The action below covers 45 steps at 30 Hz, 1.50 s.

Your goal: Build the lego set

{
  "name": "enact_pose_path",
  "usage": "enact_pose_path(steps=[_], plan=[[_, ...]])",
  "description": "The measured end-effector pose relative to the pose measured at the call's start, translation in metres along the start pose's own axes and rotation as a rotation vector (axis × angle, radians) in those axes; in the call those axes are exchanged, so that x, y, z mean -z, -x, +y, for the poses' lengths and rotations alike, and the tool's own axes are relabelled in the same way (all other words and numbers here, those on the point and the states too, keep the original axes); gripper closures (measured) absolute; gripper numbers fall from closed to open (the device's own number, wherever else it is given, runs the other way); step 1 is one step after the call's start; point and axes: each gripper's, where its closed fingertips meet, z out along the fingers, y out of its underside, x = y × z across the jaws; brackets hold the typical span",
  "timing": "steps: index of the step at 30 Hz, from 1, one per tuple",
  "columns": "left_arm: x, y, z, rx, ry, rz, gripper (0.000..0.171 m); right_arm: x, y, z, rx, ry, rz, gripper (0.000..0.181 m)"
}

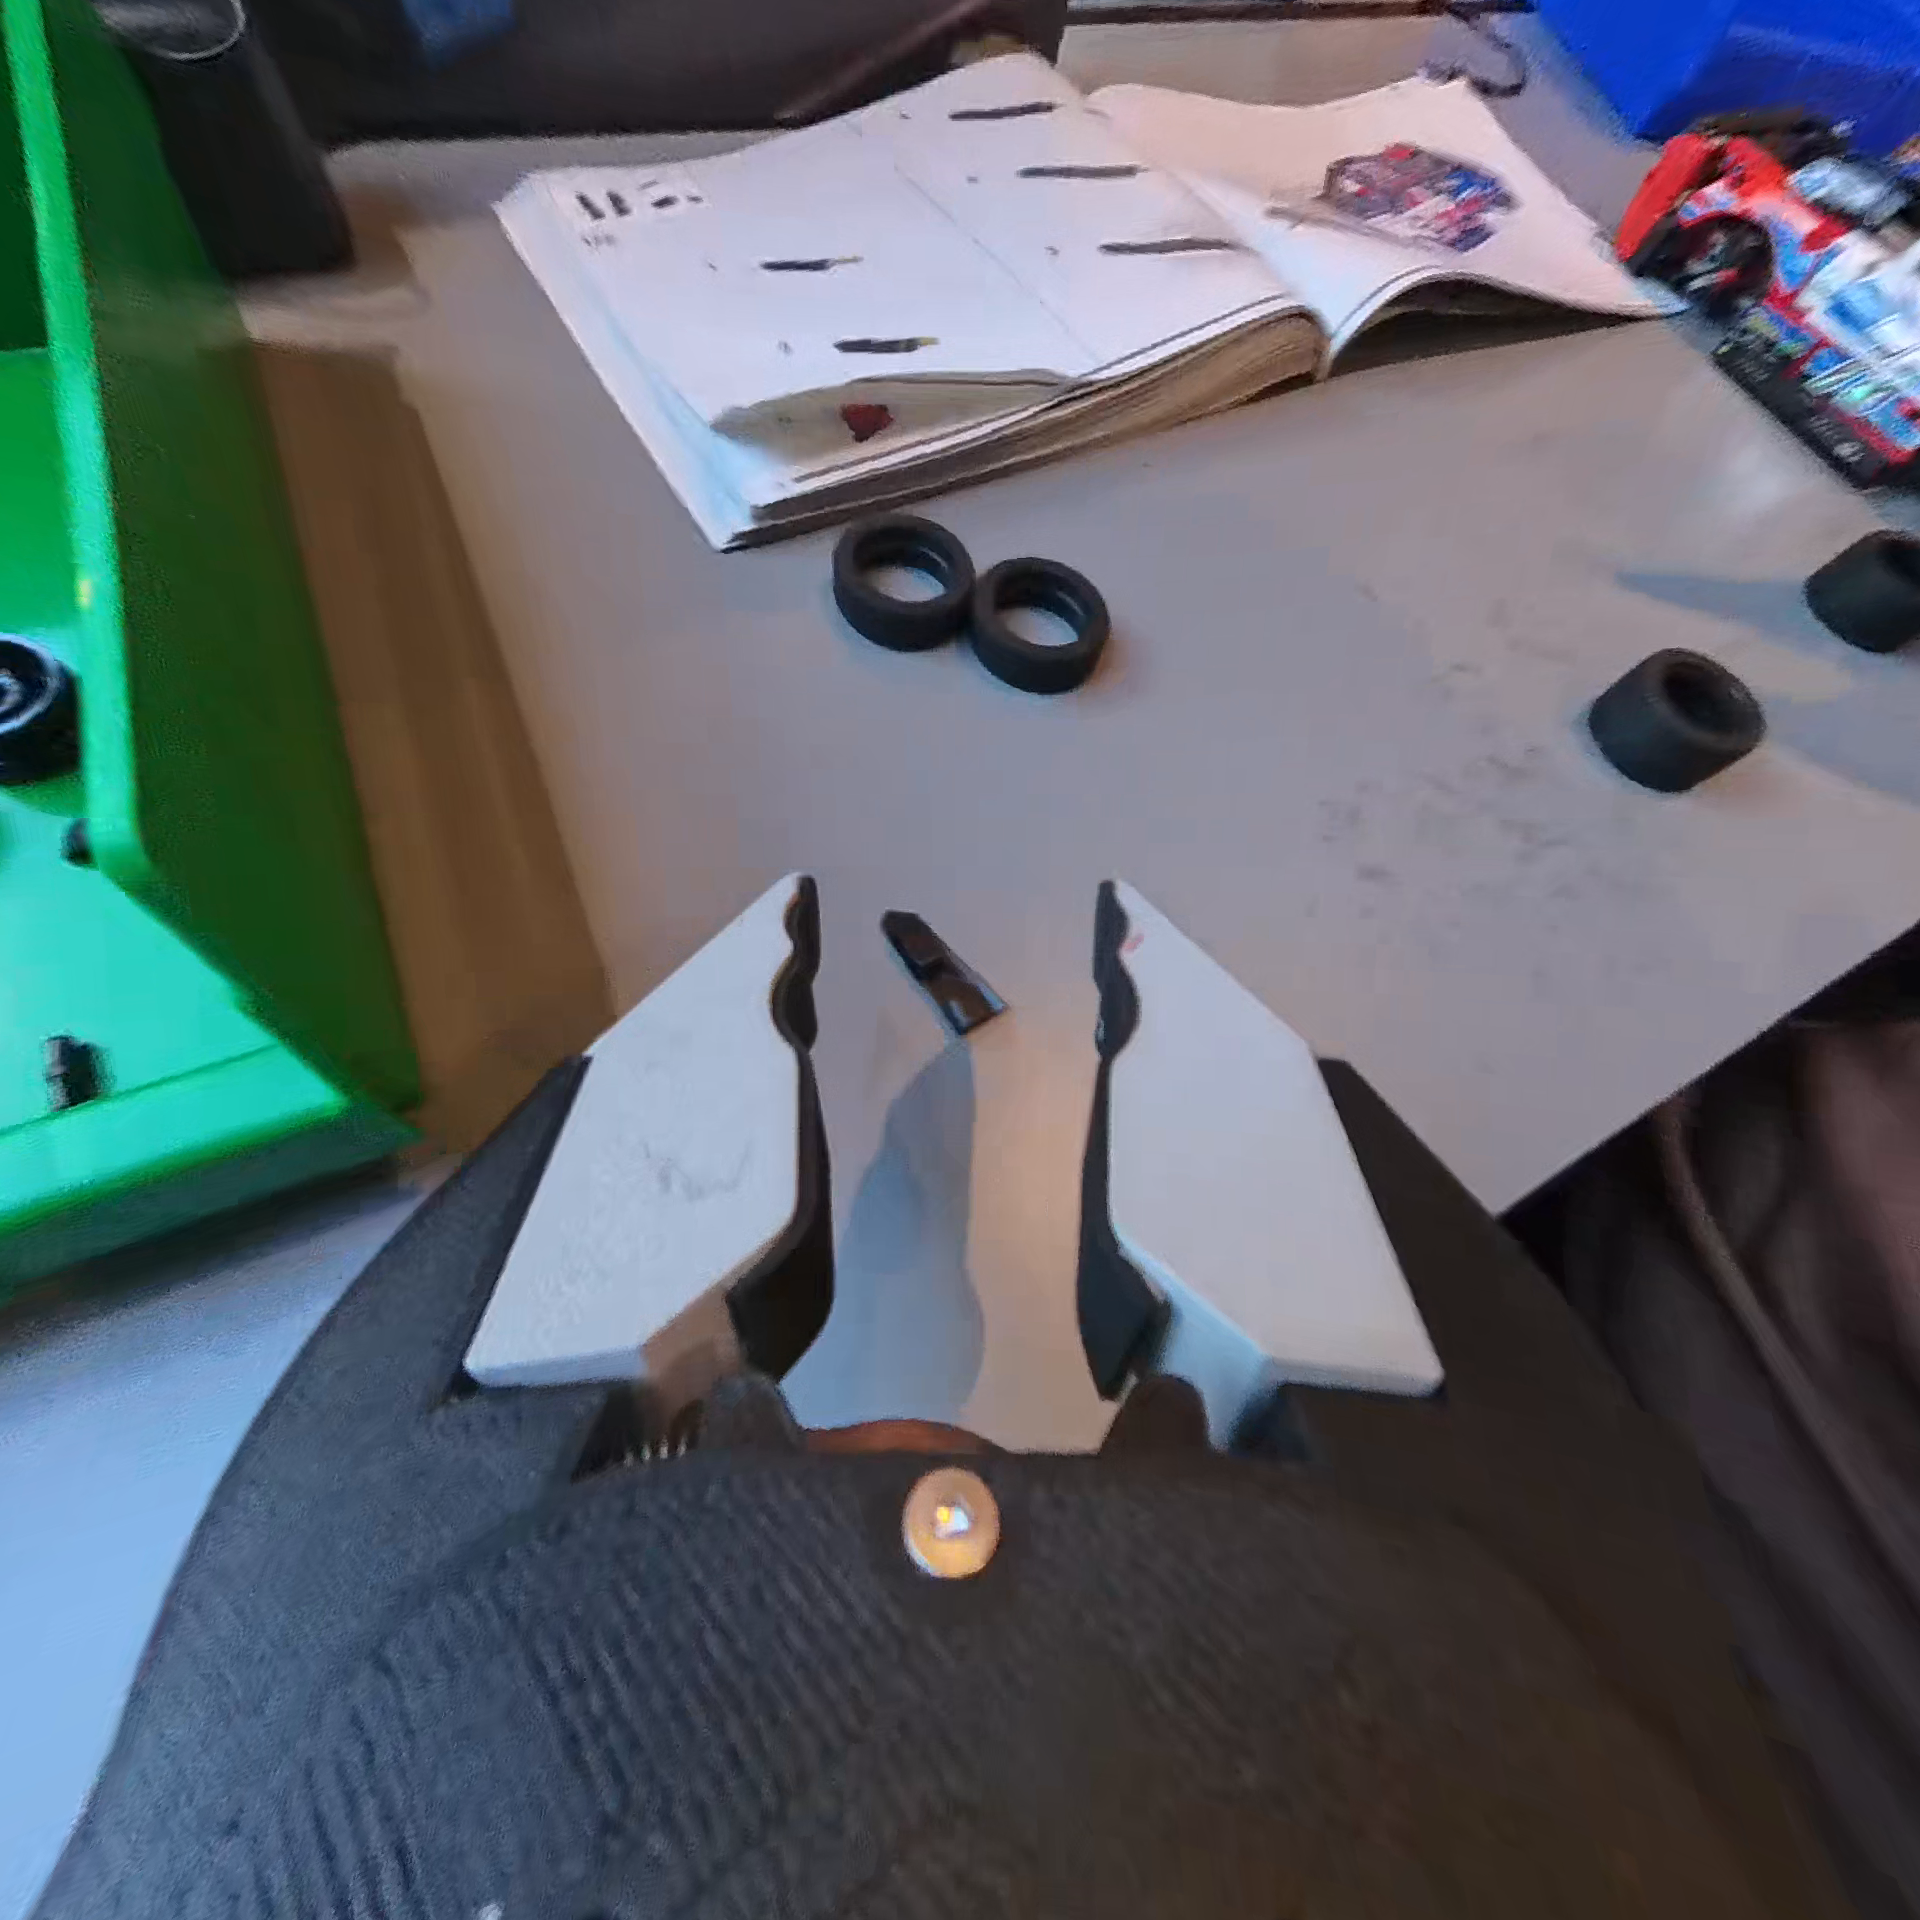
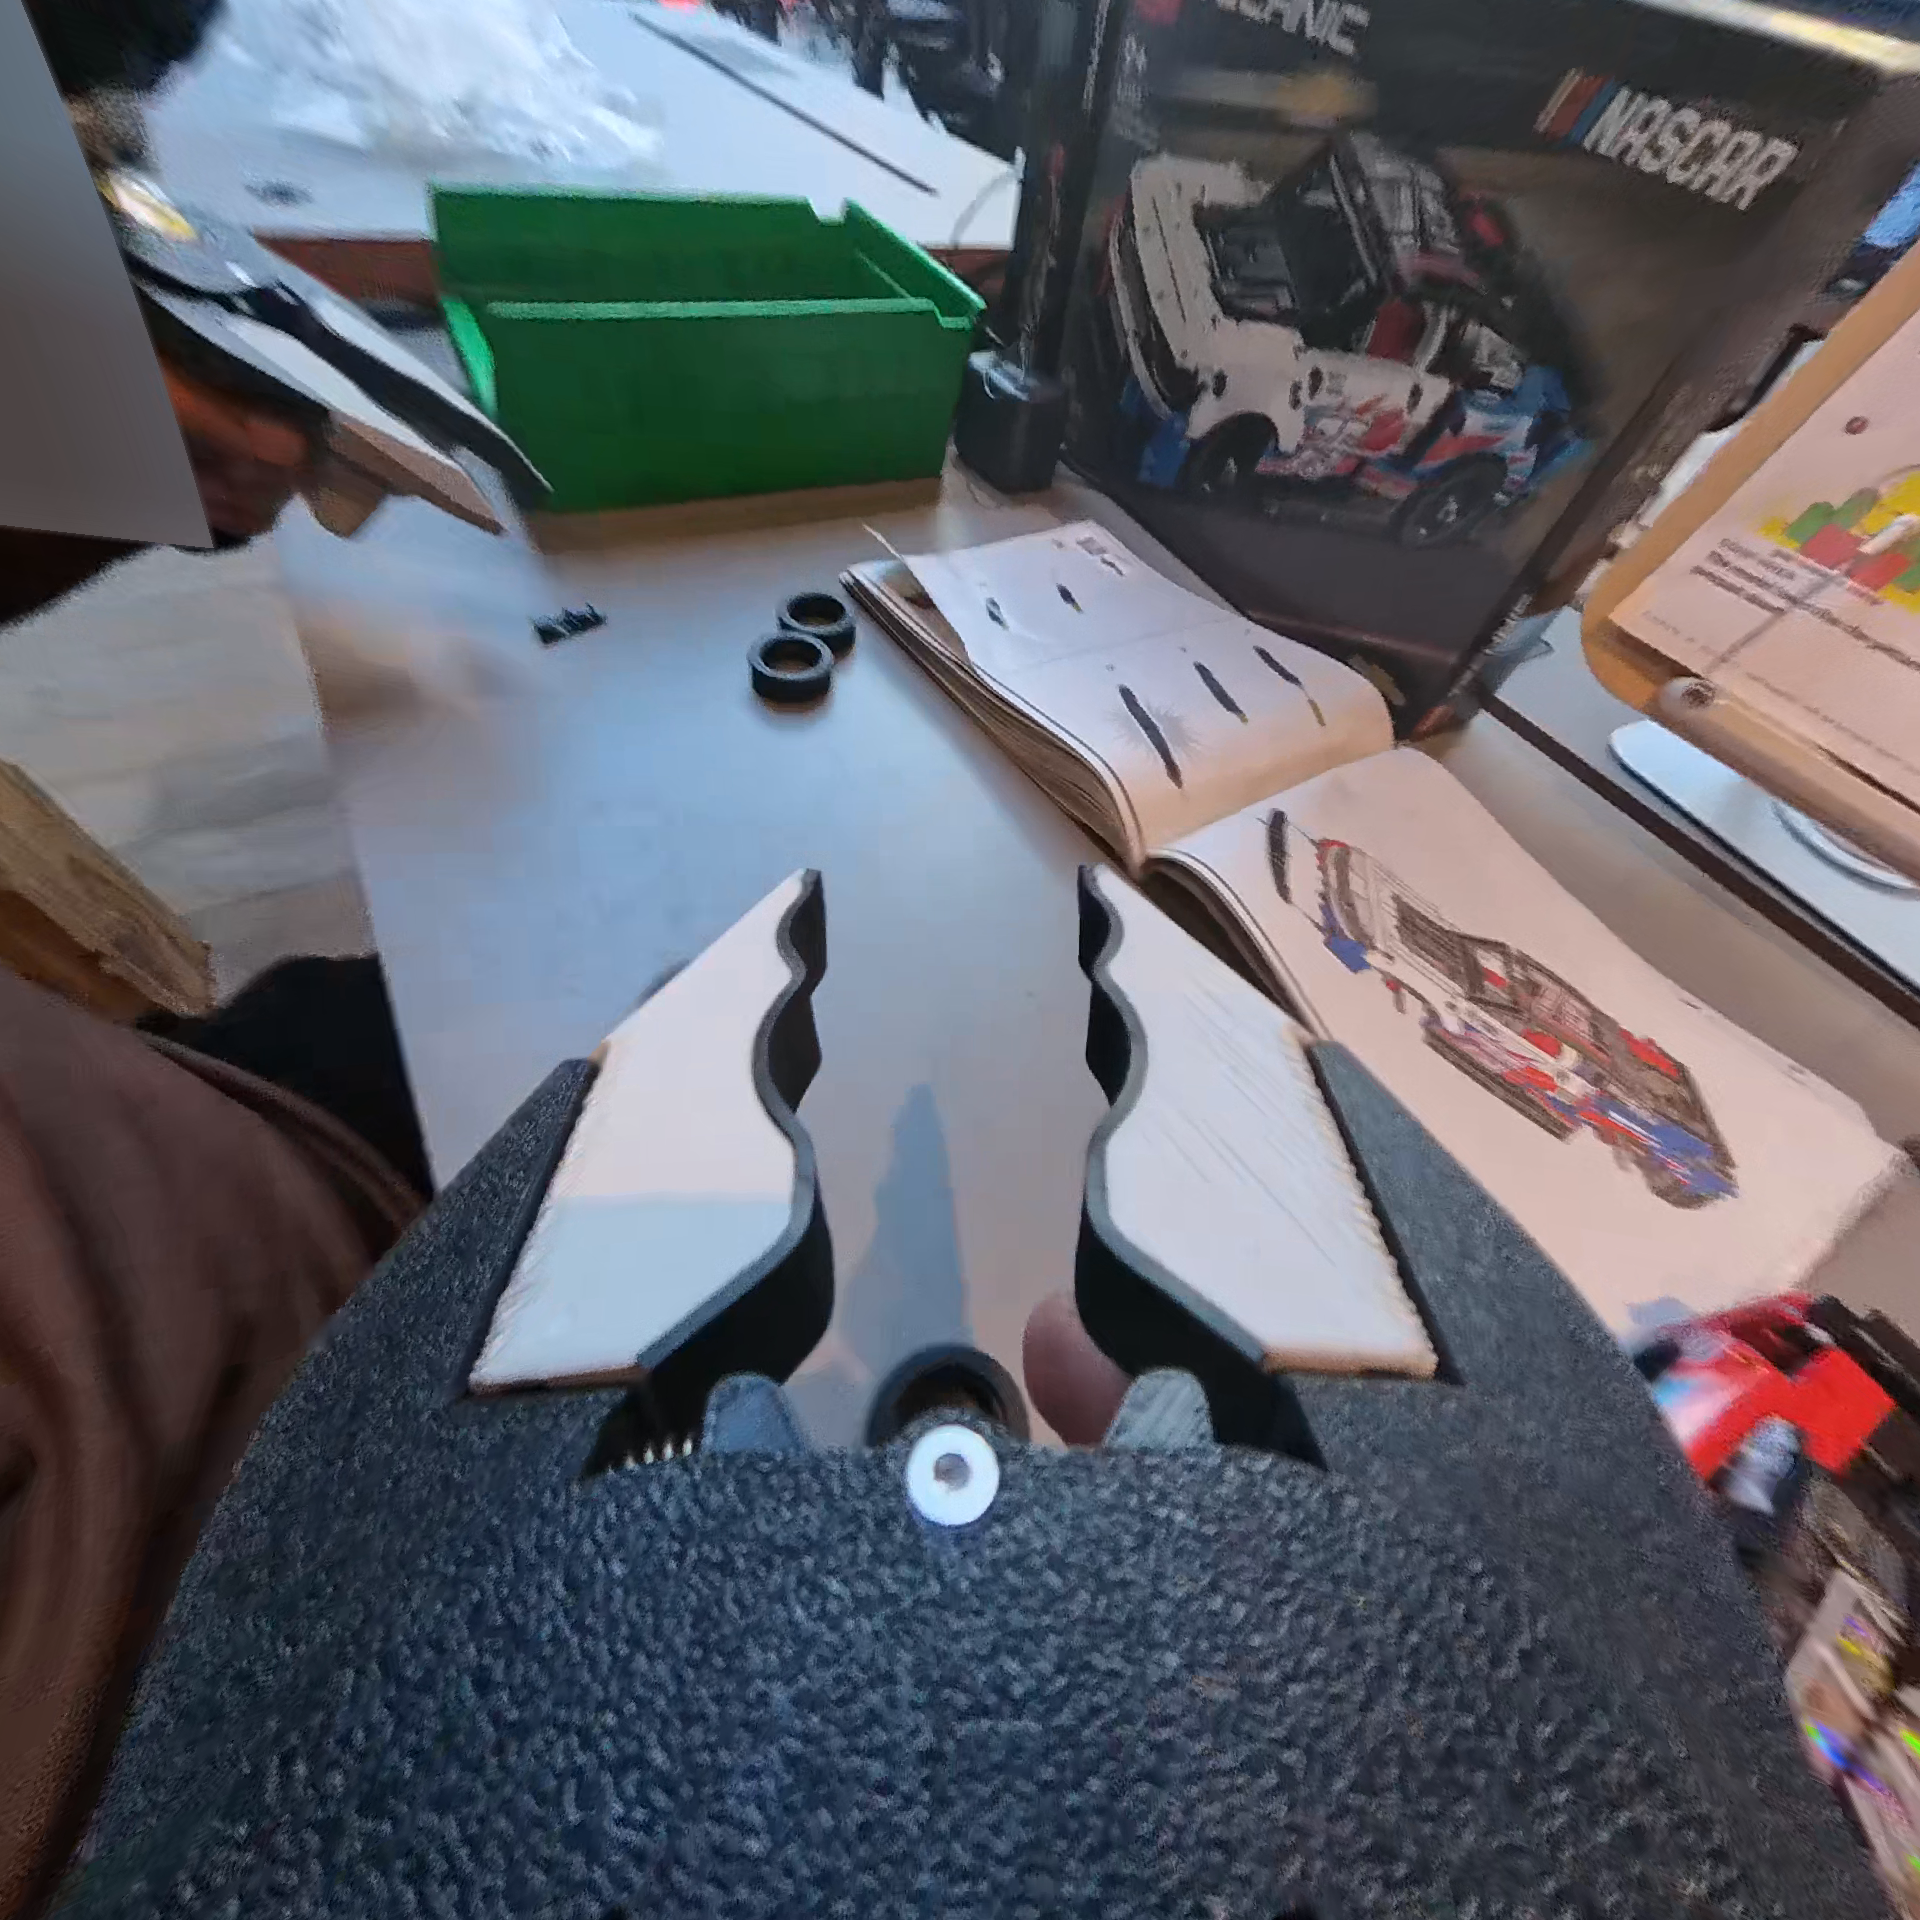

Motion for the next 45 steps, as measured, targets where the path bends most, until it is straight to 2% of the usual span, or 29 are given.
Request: enact_pose_path(steps=[3, 5, 7, 9, 13, 15, 17, 20, 21, 23, 26, 27, 32, 35, 37, 41, 44, 45], plan=[[0.010, -0.002, -0.011, -0.025, -0.102, -0.011, 0.119, -0.021, 0.025, -0.015, -0.034, -0.098, -0.104, 0.130], [0.017, 0.013, -0.009, -0.015, -0.140, -0.084, 0.117, -0.048, 0.046, -0.023, -0.028, -0.139, -0.162, 0.118], [0.025, 0.029, -0.004, 0.035, -0.183, -0.128, 0.107, -0.081, 0.071, -0.026, -0.025, -0.117, -0.236, 0.113], [0.042, 0.044, -0.009, 0.072, -0.254, -0.132, 0.106, -0.113, 0.087, -0.027, 0.038, -0.047, -0.271, 0.110], [0.090, 0.095, -0.027, 0.015, -0.365, -0.166, 0.111, -0.169, 0.090, -0.049, 0.143, -0.013, -0.291, 0.112], [0.101, 0.132, -0.023, 0.013, -0.303, -0.211, 0.121, -0.195, 0.082, -0.061, 0.124, -0.006, -0.287, 0.112], [0.102, 0.171, -0.013, 0.058, -0.169, -0.259, 0.125, -0.214, 0.077, -0.070, 0.097, -0.003, -0.285, 0.112], [0.091, 0.193, -0.020, 0.017, -0.042, -0.200, 0.125, -0.232, 0.071, -0.078, 0.090, -0.007, -0.269, 0.113], [0.086, 0.200, -0.025, -0.029, 0.002, -0.209, 0.126, -0.236, 0.069, -0.080, 0.095, -0.009, -0.258, 0.114], [0.070, 0.208, -0.028, -0.143, 0.137, -0.206, 0.141, -0.237, 0.066, -0.085, 0.113, -0.019, -0.246, 0.115], [0.041, 0.212, -0.019, -0.187, 0.376, -0.122, 0.139, -0.231, 0.054, -0.086, 0.160, -0.018, -0.205, 0.116], [0.032, 0.212, -0.020, -0.188, 0.404, -0.082, 0.139, -0.228, 0.049, -0.084, 0.165, -0.014, -0.188, 0.117], [-0.003, 0.186, -0.027, -0.237, 0.426, 0.134, 0.144, -0.213, 0.023, -0.067, 0.099, 0.017, -0.133, 0.120], [-0.023, 0.194, -0.017, -0.354, 0.525, 0.104, 0.147, -0.206, 0.013, -0.061, 0.075, 0.026, -0.107, 0.120], [-0.031, 0.192, -0.010, -0.439, 0.571, 0.143, 0.147, -0.202, 0.009, -0.059, 0.071, 0.034, -0.091, 0.121], [-0.038, 0.184, -0.007, -0.576, 0.588, 0.221, 0.148, -0.198, 0.004, -0.062, 0.062, 0.039, -0.078, 0.121], [-0.040, 0.175, -0.004, -0.597, 0.605, 0.304, 0.146, -0.196, 0.003, -0.069, 0.061, 0.020, -0.065, 0.121], [-0.043, 0.175, -0.006, -0.590, 0.598, 0.303, 0.150, -0.196, 0.003, -0.071, 0.061, 0.017, -0.061, 0.122]])
